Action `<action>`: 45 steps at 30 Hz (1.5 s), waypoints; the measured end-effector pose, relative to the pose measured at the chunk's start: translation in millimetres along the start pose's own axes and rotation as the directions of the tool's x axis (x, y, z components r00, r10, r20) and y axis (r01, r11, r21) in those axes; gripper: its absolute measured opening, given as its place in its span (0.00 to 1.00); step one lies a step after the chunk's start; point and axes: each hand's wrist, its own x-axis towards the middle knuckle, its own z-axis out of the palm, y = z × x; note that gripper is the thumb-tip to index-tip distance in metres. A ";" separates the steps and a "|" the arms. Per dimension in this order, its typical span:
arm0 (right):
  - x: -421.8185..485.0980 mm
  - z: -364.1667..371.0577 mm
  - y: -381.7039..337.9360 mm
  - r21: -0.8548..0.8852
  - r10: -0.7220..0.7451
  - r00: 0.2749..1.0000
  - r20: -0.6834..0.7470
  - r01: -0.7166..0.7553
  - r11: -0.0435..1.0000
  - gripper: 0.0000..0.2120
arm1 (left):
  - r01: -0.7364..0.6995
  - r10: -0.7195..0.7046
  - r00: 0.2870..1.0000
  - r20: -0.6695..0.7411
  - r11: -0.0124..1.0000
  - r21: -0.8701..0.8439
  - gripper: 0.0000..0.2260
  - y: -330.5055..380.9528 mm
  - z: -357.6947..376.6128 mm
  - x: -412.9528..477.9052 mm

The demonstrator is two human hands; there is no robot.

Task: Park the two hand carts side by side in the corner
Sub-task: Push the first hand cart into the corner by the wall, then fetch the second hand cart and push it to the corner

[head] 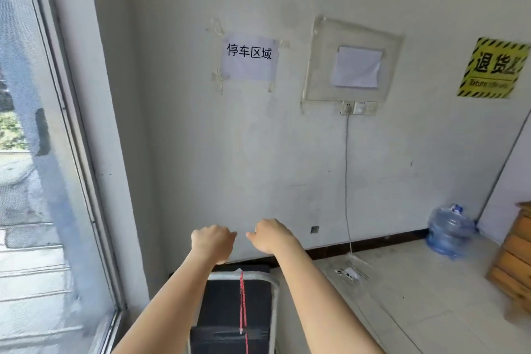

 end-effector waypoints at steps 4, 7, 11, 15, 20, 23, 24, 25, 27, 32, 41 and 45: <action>-48.2 -0.9 20.4 0.017 -0.001 0.999 -0.049 0.002 1.000 0.20 | -0.036 0.037 0.999 -0.021 0.999 0.030 0.16 30.6 -19.8 -39.5; -90.3 -2.8 45.6 0.021 -0.002 0.997 -0.079 0.004 1.000 0.20 | -0.017 0.017 0.999 -0.033 1.000 0.015 0.14 62.8 -29.6 -70.8; -158.5 1.6 103.2 0.010 0.006 0.996 -0.089 -0.005 1.000 0.20 | -0.066 0.067 0.998 -0.020 0.997 0.033 0.10 131.2 -29.3 -122.2; -243.1 8.5 192.2 -0.012 0.091 0.987 -0.129 -0.093 0.996 0.22 | -0.162 0.161 0.987 -0.017 0.984 -0.073 0.12 242.2 -28.8 -181.4; -373.8 14.1 316.2 0.041 0.365 0.919 -0.147 -0.363 0.931 0.23 | -0.361 0.365 0.931 -0.025 0.905 -0.224 0.19 398.9 -50.5 -254.6; -461.5 18.8 384.6 0.104 0.566 0.810 -0.154 -0.556 0.825 0.23 | -0.518 0.524 0.851 -0.034 0.828 -0.213 0.20 490.3 -66.2 -297.2; -491.8 20.9 403.6 0.128 0.628 0.763 -0.155 -0.615 0.778 0.24 | -0.571 0.577 0.816 -0.036 0.796 -0.203 0.20 518.9 -71.2 -314.0; -523.1 23.4 420.4 0.155 0.687 0.709 -0.158 -0.670 0.726 0.24 | -0.620 0.626 0.779 -0.036 0.760 -0.196 0.20 546.8 -75.3 -331.9; -587.5 28.4 446.9 0.194 0.788 0.592 -0.171 -0.764 0.616 0.25 | -0.709 0.718 0.695 -0.033 0.678 -0.196 0.20 598.6 -81.4 -371.9; -746.3 53.0 473.8 0.256 0.941 0.291 -0.175 -0.909 0.329 0.20 | -0.902 0.906 0.420 -0.051 0.411 -0.130 0.20 696.5 -83.1 -485.7; -961.2 119.0 455.0 0.351 0.989 -0.123 -0.082 -0.932 -0.087 0.23 | -0.995 0.997 0.035 -0.062 0.029 -0.092 0.21 764.6 -73.1 -687.6; -1023.0 143.5 444.3 0.372 0.981 -0.176 -0.075 -0.918 -0.136 0.24 | -0.998 0.997 -0.020 -0.068 -0.024 -0.058 0.21 770.3 -69.0 -752.7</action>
